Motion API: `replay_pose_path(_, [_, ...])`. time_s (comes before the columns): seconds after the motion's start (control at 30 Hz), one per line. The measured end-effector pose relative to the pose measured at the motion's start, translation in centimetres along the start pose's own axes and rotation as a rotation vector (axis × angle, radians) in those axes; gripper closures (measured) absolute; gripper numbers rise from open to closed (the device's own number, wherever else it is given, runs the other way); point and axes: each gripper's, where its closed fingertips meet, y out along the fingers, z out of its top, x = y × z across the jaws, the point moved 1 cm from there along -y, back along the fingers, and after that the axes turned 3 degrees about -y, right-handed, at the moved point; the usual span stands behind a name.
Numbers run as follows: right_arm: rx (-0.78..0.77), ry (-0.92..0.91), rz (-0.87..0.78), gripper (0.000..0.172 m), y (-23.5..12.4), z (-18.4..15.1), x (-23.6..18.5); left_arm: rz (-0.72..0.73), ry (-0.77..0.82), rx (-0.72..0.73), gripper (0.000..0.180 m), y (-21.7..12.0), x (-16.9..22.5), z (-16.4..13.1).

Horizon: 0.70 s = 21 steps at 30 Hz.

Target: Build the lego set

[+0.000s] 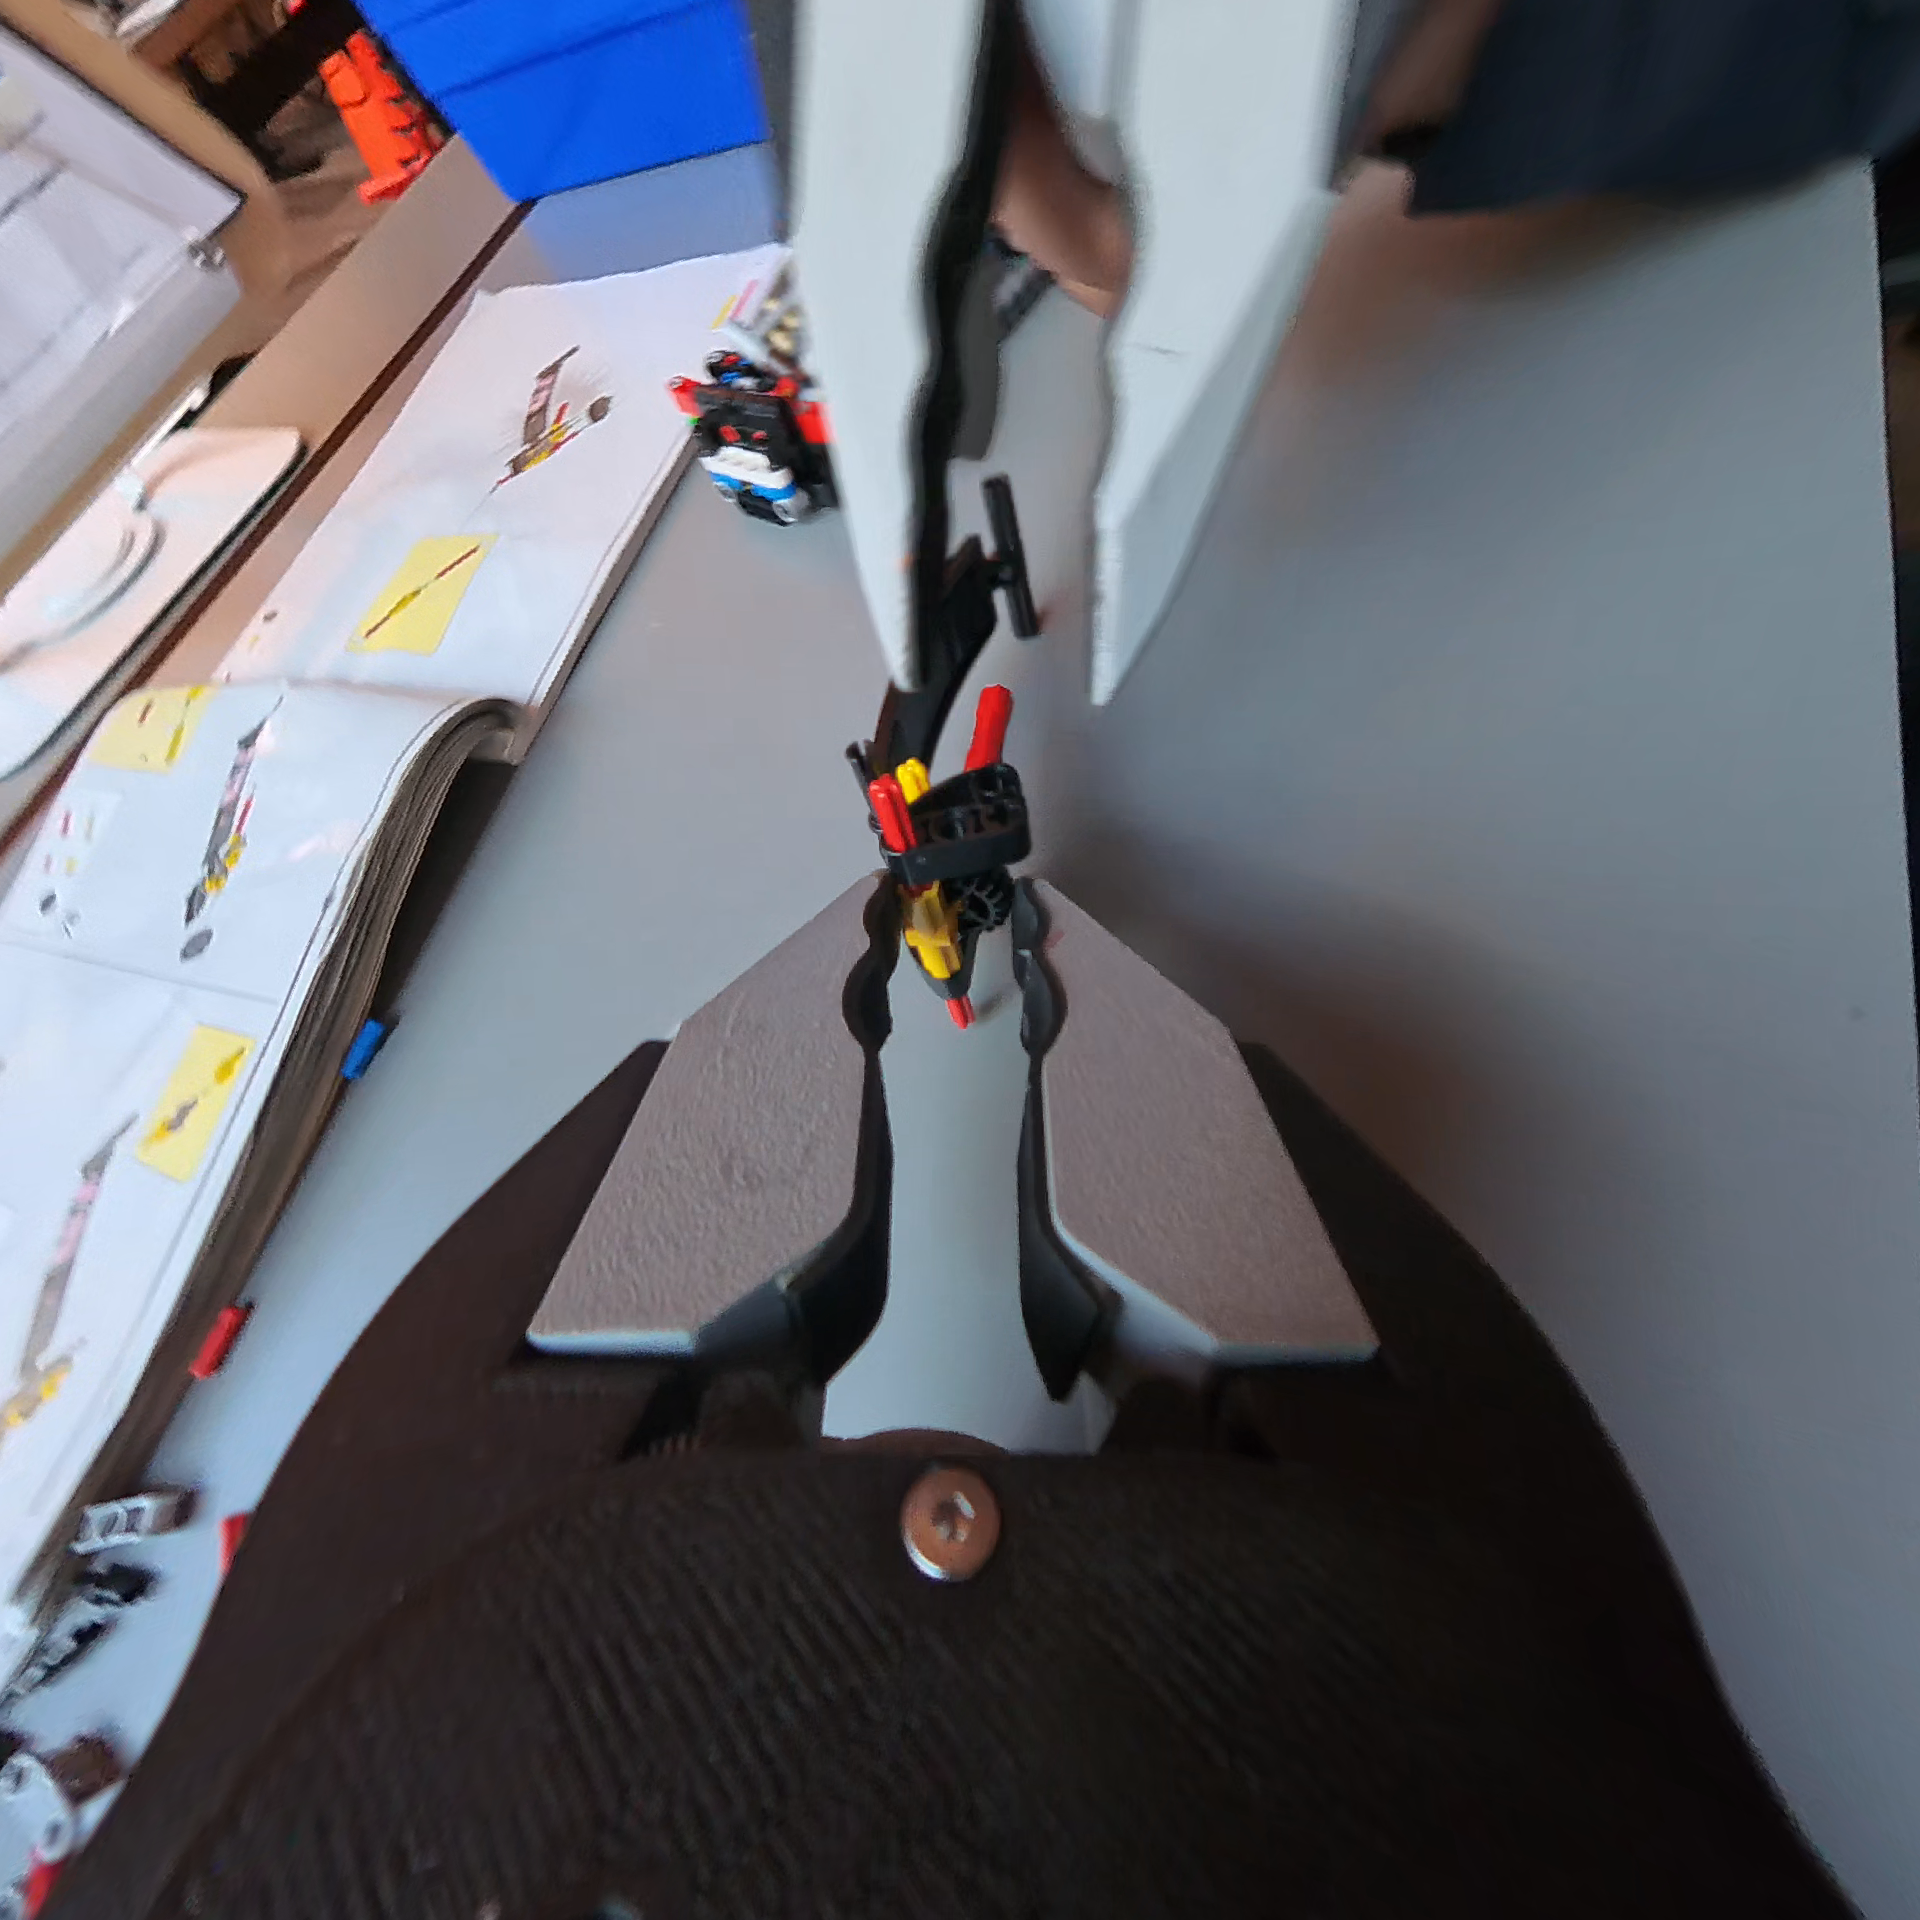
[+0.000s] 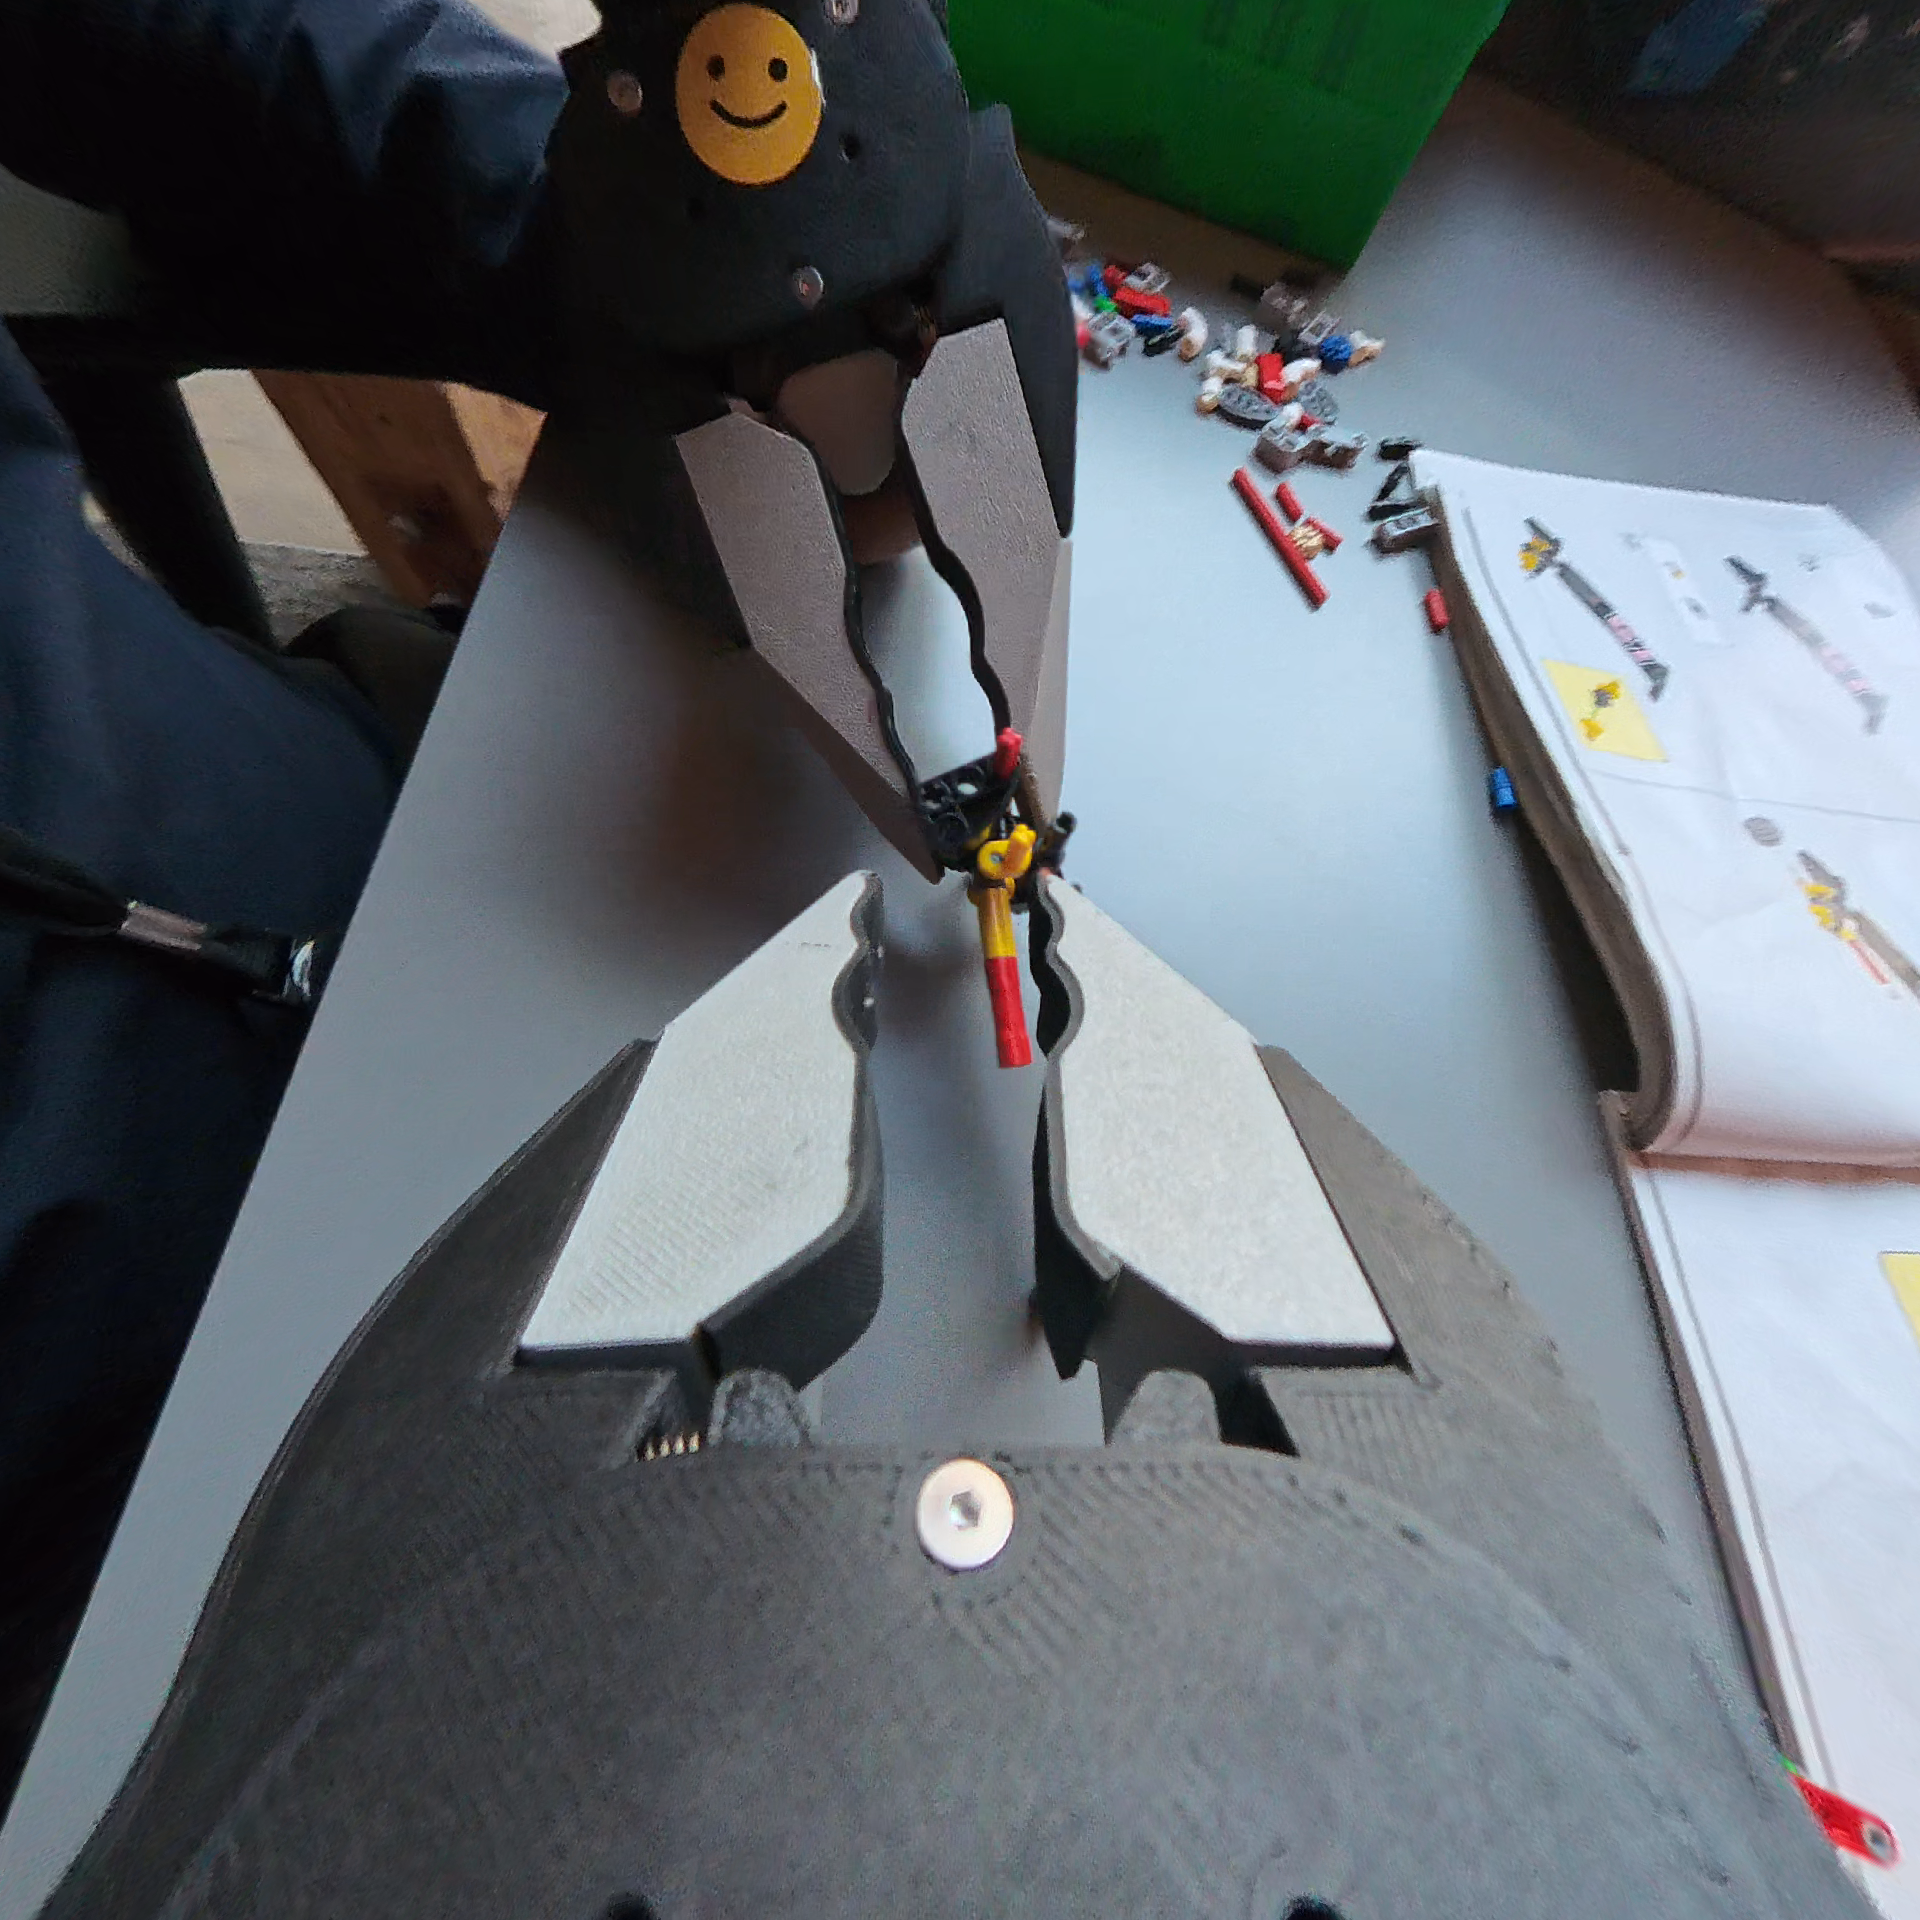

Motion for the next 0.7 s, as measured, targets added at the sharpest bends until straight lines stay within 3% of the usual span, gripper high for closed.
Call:
replay_pose_path(0.2, [0.067, 0.129, -0.225, 0.150, 0.4, 0.8, 0.9, -0.019, -0.192, 0.042, 0.162, -0.2, -0.9, 0.7])
replay_pose_path(0.33, [0.018, 0.217, -0.262, 0.147, 2.0, -0.3, 1.0, -0.011, -0.226, 0.029, 0.162, 0.0, -1.0, 0.6])
replay_pose_path(0.47, [0.093, 0.232, -0.270, 0.148, 1.3, 0.9, 1.2, -0.020, -0.230, 0.041, 0.162, -0.1, -0.7, 0.8])
replay_pose_path(0.7, [0.069, 0.242, -0.275, 0.155, 1.4, 0.4, 1.4, -0.028, -0.232, 0.035, 0.162, 0.0, -0.4, 0.9])
